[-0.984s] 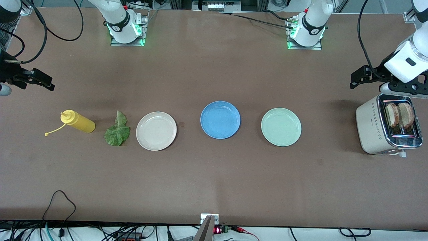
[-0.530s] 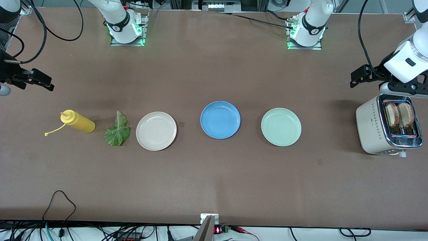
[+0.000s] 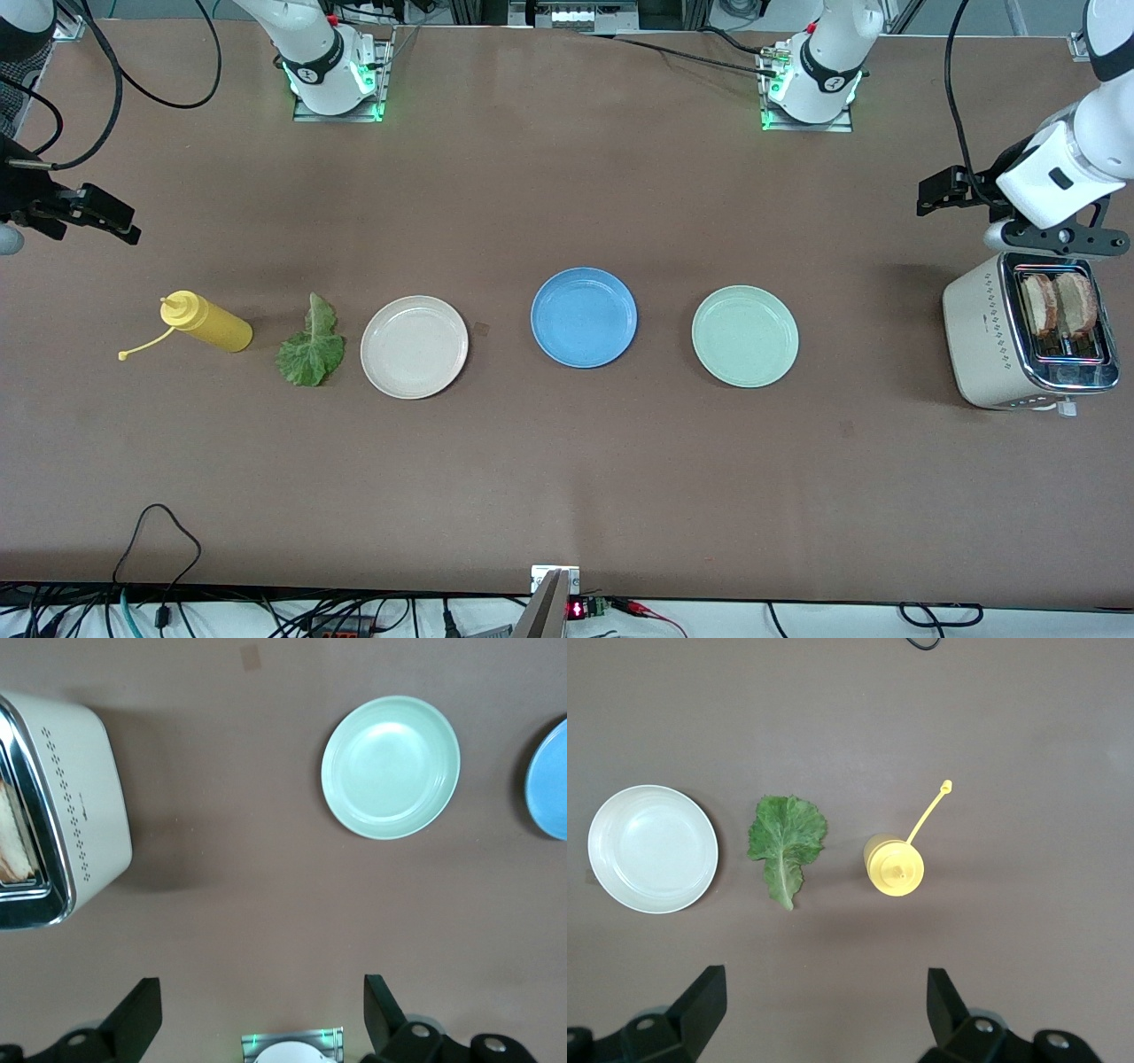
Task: Make sandwich in blue plate with both arms
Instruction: 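Move the left gripper toward the bread slices in the cream toaster, then grasp a bread slice in the toaster with the left gripper and lift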
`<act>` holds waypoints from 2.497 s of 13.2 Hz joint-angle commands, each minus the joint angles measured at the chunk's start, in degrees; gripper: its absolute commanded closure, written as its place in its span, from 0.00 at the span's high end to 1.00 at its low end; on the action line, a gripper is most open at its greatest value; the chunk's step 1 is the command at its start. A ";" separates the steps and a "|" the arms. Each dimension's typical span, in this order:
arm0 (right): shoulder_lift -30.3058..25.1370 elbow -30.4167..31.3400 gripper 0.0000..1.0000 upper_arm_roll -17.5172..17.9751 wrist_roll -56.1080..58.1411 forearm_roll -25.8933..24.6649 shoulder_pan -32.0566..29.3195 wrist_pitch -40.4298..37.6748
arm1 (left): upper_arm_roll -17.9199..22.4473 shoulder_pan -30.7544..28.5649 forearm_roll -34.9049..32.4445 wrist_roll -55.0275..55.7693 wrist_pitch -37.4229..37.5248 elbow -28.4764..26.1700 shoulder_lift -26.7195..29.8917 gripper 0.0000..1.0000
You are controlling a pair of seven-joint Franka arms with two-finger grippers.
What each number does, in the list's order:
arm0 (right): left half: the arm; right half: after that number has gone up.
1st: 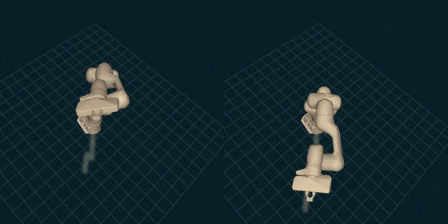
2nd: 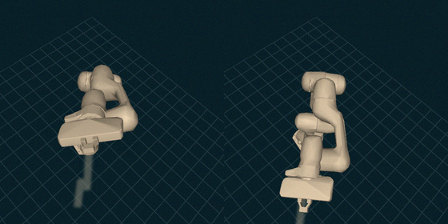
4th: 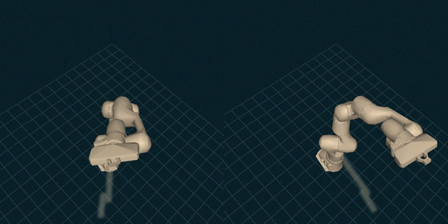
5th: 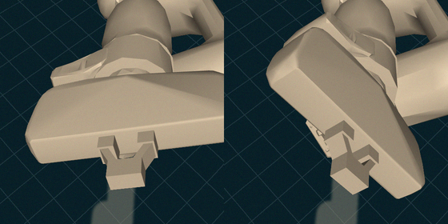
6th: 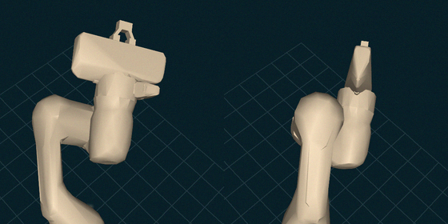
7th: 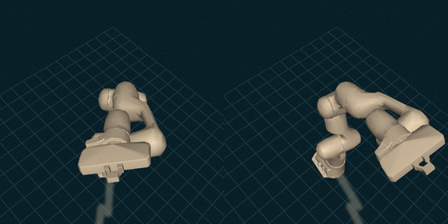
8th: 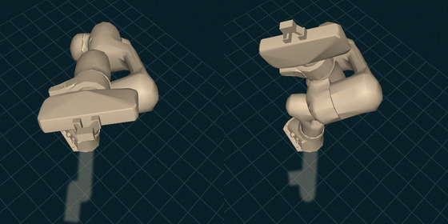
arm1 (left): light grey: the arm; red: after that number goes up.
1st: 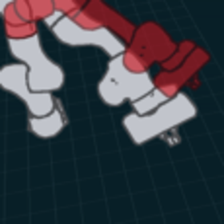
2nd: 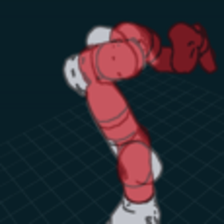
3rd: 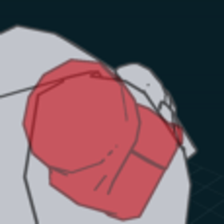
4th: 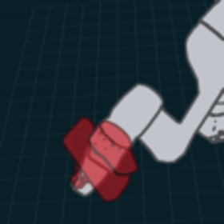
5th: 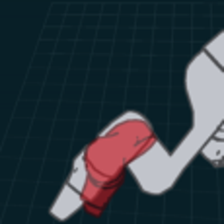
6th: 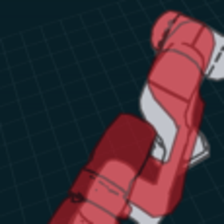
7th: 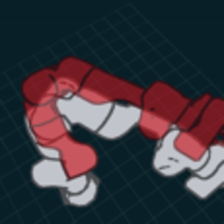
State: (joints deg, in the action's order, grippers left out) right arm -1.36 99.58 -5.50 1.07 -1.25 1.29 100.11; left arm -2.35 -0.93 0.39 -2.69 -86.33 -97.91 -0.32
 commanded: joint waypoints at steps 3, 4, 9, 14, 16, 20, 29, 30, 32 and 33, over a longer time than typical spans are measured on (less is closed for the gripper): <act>0.04 -0.52 1.00 0.22 0.69 -0.59 0.12 0.87 | 0.86 -1.09 -11.62 -1.70 0.47 3.24 -4.94 1.00; 0.05 -0.52 1.00 0.22 0.78 -0.59 0.12 0.78 | 0.77 -2.23 -13.90 -1.70 0.38 4.65 -6.96 1.00; 0.05 -0.44 1.00 0.05 0.69 -0.68 -0.23 0.87 | 0.59 -7.06 -21.31 -7.82 -7.50 6.34 -13.74 1.00; 0.13 -0.26 1.00 -0.04 0.69 -0.68 -0.32 0.79 | 0.15 -13.74 -21.13 -15.15 -24.46 -1.20 -15.15 1.00; 0.04 -0.08 1.00 -0.04 0.60 -0.68 -0.41 1.04 | 0.07 -15.42 -21.13 -15.24 -29.57 -5.07 -14.98 1.00; 0.13 -0.17 1.00 -0.04 0.60 -0.68 -0.58 1.49 | 0.07 -17.18 -21.05 -15.15 -32.50 -9.48 -14.62 0.92; 0.13 -0.17 1.00 -0.04 0.60 -0.59 -0.32 1.40 | -0.11 -17.27 -21.05 -15.50 -26.88 -9.58 -13.13 0.00; 0.13 -0.17 1.00 -0.04 0.60 -0.59 -0.32 1.40 | -0.20 -17.18 -21.13 -15.50 -26.70 -8.97 -12.69 0.00; 0.13 -0.17 1.00 -0.04 0.69 -0.59 -0.32 1.40 | -1.07 -17.09 -21.13 -15.59 -24.60 -7.30 -11.55 0.00; 0.13 -0.17 1.00 -0.04 0.69 -0.68 -0.32 1.57 | -1.77 -17.00 -21.13 -15.59 -21.98 -5.55 -11.20 0.00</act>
State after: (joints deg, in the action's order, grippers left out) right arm -1.18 99.60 -5.61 1.08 -1.28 1.02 101.33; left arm -2.40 -17.57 -19.93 -17.21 -112.89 -105.89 -13.53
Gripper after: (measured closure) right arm 0.000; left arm 0.916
